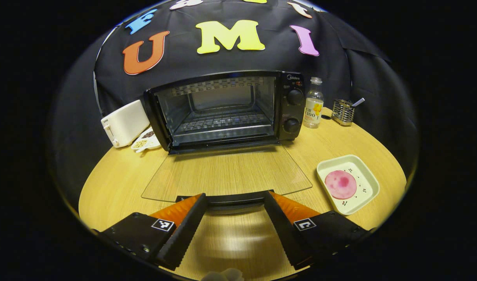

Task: Open the electric oven with the left hand, put the food in, and close the electric oven.

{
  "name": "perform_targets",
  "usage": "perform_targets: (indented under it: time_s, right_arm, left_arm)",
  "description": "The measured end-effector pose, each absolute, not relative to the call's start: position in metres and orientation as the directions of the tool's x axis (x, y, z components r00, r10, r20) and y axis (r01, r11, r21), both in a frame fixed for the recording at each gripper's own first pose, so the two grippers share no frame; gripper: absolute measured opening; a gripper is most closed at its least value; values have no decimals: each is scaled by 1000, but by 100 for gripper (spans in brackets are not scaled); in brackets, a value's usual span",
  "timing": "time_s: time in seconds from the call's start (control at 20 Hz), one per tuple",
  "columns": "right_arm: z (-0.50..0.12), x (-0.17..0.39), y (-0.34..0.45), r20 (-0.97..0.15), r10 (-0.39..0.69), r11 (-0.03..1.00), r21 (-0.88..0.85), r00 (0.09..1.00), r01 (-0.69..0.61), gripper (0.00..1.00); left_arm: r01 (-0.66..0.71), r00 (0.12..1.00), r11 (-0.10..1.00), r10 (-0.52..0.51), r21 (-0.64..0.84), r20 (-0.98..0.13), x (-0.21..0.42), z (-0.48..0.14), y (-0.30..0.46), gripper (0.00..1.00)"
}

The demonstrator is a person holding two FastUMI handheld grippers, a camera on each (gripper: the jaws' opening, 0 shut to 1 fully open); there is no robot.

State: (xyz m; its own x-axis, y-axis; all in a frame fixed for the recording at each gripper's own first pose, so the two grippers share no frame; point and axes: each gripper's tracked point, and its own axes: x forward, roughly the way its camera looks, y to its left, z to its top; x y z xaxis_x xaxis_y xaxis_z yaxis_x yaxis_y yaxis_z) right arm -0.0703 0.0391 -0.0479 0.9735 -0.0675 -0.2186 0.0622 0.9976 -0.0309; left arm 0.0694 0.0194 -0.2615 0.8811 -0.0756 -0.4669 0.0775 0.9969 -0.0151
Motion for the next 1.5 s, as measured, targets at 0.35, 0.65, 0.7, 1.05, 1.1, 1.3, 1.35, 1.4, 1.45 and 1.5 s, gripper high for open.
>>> perform_targets:
  time_s: [0.35,0.65,0.7,1.05,1.1,1.3,1.35,1.4,1.45,1.5]
  right_arm:
    - [-41,-56,52,-188,-31,999,-20,982,28,100]
    - [-66,-28,61,-238,10,1000,-12,971,-13,100]
    - [-73,-20,63,-255,21,1000,-9,967,-24,100]
    - [-147,29,85,-419,132,990,93,898,-102,96]
    - [-161,34,90,-447,150,987,112,882,-111,95]
    - [-212,59,105,-559,214,974,188,801,-129,86]
    - [-223,63,108,-584,230,969,211,779,-128,81]
    - [-233,68,111,-605,246,965,230,757,-130,80]
    - [-242,72,113,-627,254,962,240,736,-128,76]
    - [-251,78,113,-648,258,961,245,716,-125,74]
  left_arm:
    - [47,949,998,-57,-40,-311,51,-179,41,96]
    - [30,986,996,-42,-81,-159,11,-91,63,96]
    - [27,989,996,-38,-80,-140,5,-78,66,96]
    - [-30,999,996,28,-83,-25,-37,-5,80,96]
    - [-34,999,996,33,-78,-15,-42,3,79,96]
    - [-74,997,997,74,-37,7,-62,18,78,96]
    - [-83,997,996,83,-39,-1,-65,18,78,96]
    - [-95,995,994,95,-45,-11,-67,16,77,96]
    - [-110,994,993,109,-48,-17,-69,16,78,96]
    - [-125,992,991,124,-47,-24,-71,16,78,96]
